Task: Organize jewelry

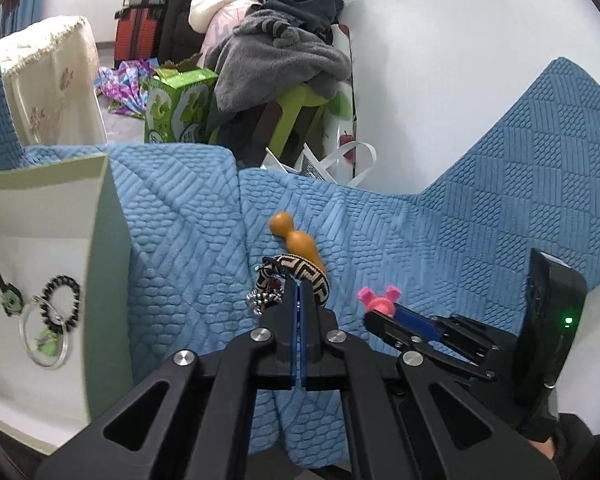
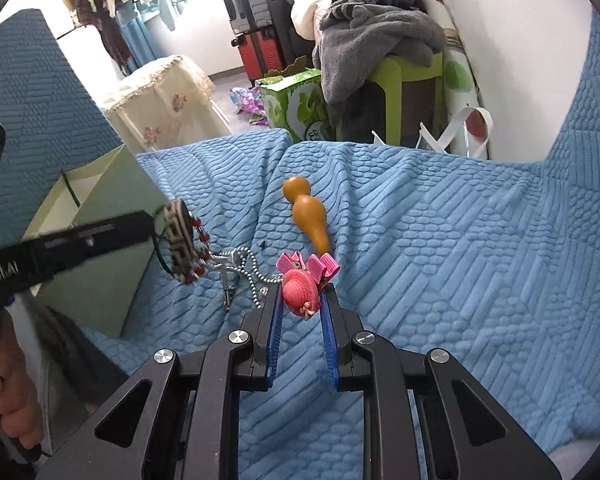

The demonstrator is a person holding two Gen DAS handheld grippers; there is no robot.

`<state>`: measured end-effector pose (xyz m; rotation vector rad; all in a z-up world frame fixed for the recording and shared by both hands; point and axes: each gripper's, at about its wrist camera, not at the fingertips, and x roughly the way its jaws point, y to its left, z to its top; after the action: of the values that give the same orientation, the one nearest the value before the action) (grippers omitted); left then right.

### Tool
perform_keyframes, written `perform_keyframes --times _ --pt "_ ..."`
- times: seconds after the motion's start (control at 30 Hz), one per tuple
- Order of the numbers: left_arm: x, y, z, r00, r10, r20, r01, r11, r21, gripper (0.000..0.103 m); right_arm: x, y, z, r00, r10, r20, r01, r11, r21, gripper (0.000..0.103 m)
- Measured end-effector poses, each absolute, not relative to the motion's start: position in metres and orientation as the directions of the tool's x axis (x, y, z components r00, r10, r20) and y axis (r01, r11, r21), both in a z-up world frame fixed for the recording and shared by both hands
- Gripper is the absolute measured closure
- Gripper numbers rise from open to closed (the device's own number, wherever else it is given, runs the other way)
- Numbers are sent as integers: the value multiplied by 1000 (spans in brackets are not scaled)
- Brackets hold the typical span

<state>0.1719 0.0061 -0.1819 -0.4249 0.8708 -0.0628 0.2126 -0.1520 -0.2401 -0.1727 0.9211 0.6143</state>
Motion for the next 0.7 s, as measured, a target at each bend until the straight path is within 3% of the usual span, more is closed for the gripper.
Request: perform_keyframes --times 0.23,0.43,0.63,0.7 --pt "162 17 -215 570 -237 -787 -171 902 -396 103 212 -149 -265 397 375 -838 -565 819 99 87" --pt "156 15 -190 629 -272 -728 -116 894 -434 103 213 -153 -268 403 371 -837 -554 827 100 86" --pt "156 13 -188 626 -279 -728 -101 897 -431 103 220 -150 -281 358 357 -863 -549 828 114 86" --pt "157 12 -194 617 -285 -734 -104 895 -435 103 221 -153 -281 343 370 -864 -547 826 136 75"
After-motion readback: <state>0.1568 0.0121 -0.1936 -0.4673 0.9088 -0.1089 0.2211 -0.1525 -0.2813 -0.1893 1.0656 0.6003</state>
